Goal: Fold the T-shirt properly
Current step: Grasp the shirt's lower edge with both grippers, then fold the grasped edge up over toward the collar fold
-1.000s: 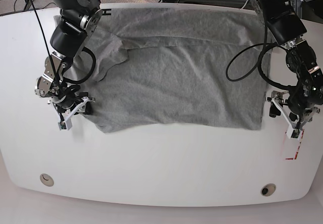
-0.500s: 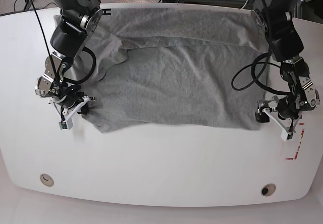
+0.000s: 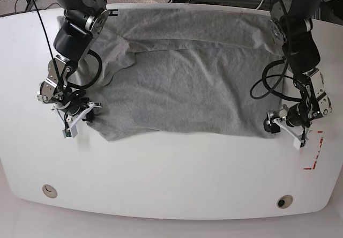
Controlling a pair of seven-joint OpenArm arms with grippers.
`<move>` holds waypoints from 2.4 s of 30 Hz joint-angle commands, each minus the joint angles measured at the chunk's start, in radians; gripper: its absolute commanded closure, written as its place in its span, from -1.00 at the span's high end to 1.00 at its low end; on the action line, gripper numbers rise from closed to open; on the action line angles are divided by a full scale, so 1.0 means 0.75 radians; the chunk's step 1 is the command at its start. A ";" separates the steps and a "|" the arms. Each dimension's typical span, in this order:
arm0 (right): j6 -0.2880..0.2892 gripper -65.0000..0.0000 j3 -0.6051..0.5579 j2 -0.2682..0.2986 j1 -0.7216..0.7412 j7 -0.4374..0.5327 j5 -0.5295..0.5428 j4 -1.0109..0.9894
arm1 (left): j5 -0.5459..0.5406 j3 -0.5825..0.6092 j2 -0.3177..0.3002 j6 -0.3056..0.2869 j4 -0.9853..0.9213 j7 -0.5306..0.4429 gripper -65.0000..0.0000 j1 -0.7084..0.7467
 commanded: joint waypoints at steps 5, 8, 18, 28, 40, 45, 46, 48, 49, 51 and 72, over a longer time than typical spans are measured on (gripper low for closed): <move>0.003 -0.93 -0.004 0.012 0.020 -0.022 -0.010 0.010 | -0.014 0.083 0.021 -0.005 -0.109 -0.035 0.60 -0.063; 0.003 -0.93 -0.004 0.012 0.020 -0.022 -0.010 0.012 | -0.014 0.116 0.055 -0.005 -0.095 -0.037 0.59 -0.061; 0.003 -0.93 -0.004 0.012 0.020 -0.024 -0.010 0.026 | -0.005 0.154 0.098 -0.001 -0.068 -0.029 -0.71 -0.055; 0.003 -0.97 -0.006 0.012 0.020 -0.089 -0.020 0.153 | -0.012 0.148 0.090 -0.005 0.012 -0.013 -1.00 -0.014; 0.003 -1.00 -0.008 0.012 0.022 -0.251 -0.010 0.397 | -0.014 0.144 0.092 -0.007 0.441 0.176 -1.00 0.064; 0.003 -1.00 -0.008 -0.012 0.020 -0.326 -0.016 0.493 | -0.014 0.144 0.098 -0.009 0.615 0.272 -1.00 0.082; 0.003 -1.00 -0.008 -0.019 0.020 -0.343 -0.020 0.523 | -0.014 0.144 0.098 -0.009 0.650 0.288 -1.00 0.092; 0.003 -1.00 -0.008 -0.023 0.010 -0.380 -0.018 0.585 | -0.016 0.144 0.098 -0.009 0.720 0.315 -1.00 0.107; 0.003 -1.00 -0.008 -0.023 0.000 -0.396 -0.012 0.611 | -0.016 0.144 0.100 -0.009 0.744 0.323 -1.00 0.109; 0.003 -1.00 -0.010 -0.025 -0.020 -0.435 -0.010 0.679 | -0.016 0.144 0.100 -0.009 0.808 0.347 -1.00 0.123; 0.003 -0.99 -0.207 -0.053 -0.405 -0.672 -0.010 1.299 | -0.050 0.142 0.090 -0.115 1.323 0.699 -1.00 0.397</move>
